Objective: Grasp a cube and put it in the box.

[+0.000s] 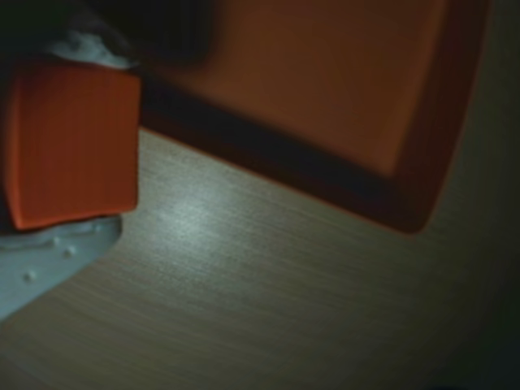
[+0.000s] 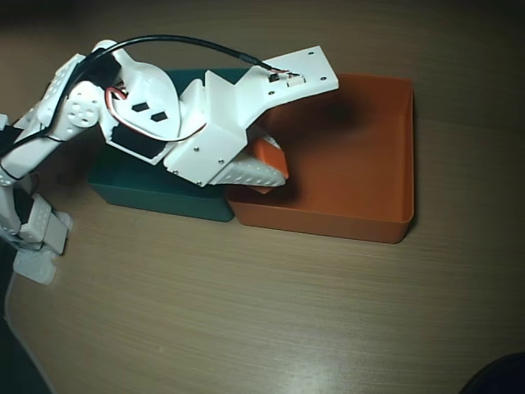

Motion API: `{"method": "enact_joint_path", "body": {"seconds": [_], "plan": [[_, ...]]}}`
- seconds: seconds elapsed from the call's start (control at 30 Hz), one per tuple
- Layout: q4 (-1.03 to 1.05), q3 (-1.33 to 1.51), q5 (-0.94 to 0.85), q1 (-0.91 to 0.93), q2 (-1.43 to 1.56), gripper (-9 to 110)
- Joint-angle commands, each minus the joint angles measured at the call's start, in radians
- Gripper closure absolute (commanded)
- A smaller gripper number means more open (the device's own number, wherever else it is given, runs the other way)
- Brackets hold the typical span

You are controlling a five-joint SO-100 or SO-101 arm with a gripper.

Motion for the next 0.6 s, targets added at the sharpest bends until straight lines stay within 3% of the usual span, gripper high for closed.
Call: {"method": "enact_joint_path", "body": {"seconds": [0.0,0.57], "plan": [[0.002,-0.138,0.012,-0.025,-0.026,107],[0.002,-0.489,0.012,-0.172,-0.419,107]]}}
